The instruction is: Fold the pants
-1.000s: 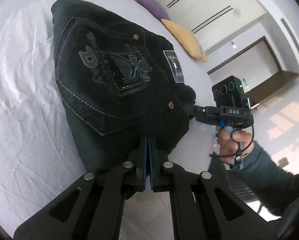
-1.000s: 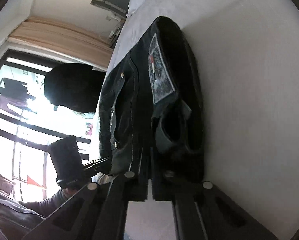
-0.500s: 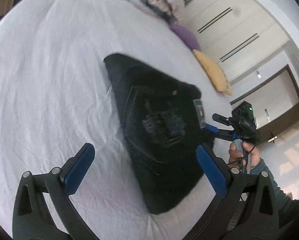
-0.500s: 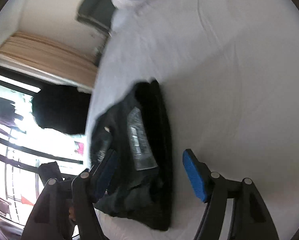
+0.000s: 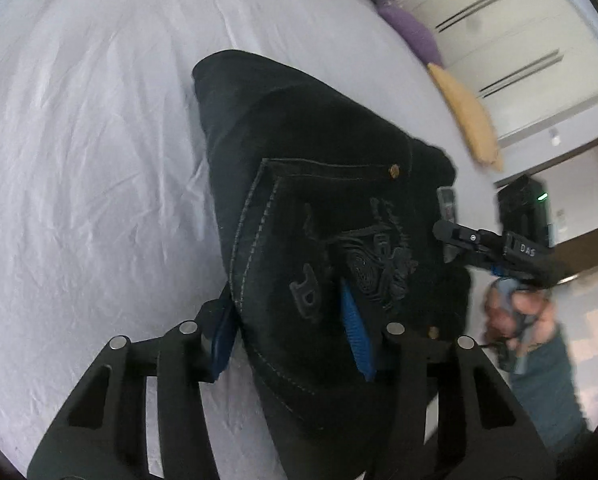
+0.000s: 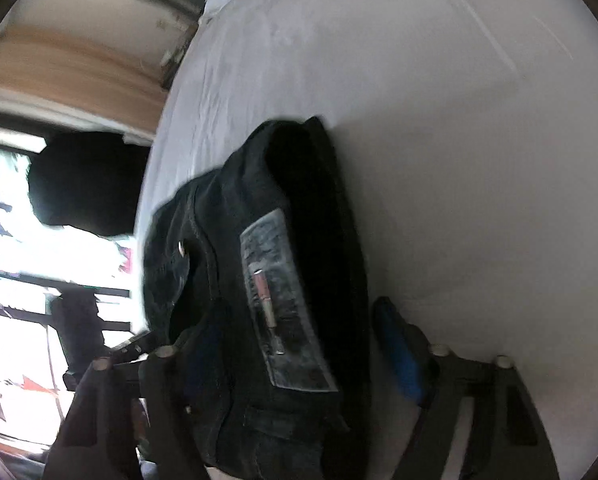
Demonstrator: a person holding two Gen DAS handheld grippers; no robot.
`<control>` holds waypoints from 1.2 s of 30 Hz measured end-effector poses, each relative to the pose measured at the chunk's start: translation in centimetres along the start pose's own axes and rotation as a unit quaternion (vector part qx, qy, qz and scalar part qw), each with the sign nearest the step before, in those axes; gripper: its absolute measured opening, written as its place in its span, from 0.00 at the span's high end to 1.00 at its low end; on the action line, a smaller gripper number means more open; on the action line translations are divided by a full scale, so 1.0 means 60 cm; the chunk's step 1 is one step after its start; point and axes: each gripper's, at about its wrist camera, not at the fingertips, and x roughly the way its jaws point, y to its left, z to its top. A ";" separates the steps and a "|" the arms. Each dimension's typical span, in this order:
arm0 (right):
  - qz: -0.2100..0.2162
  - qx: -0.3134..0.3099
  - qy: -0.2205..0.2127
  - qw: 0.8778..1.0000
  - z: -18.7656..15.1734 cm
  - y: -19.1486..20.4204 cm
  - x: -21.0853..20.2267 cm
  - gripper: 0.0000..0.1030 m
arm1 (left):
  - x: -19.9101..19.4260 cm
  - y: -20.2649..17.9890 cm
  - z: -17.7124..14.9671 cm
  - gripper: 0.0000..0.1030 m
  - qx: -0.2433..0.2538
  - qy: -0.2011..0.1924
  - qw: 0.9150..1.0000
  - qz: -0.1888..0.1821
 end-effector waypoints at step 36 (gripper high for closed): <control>0.046 -0.081 -0.044 0.995 0.130 0.156 0.146 0.68 | -0.111 0.133 0.091 0.63 0.040 -0.098 0.986 0.131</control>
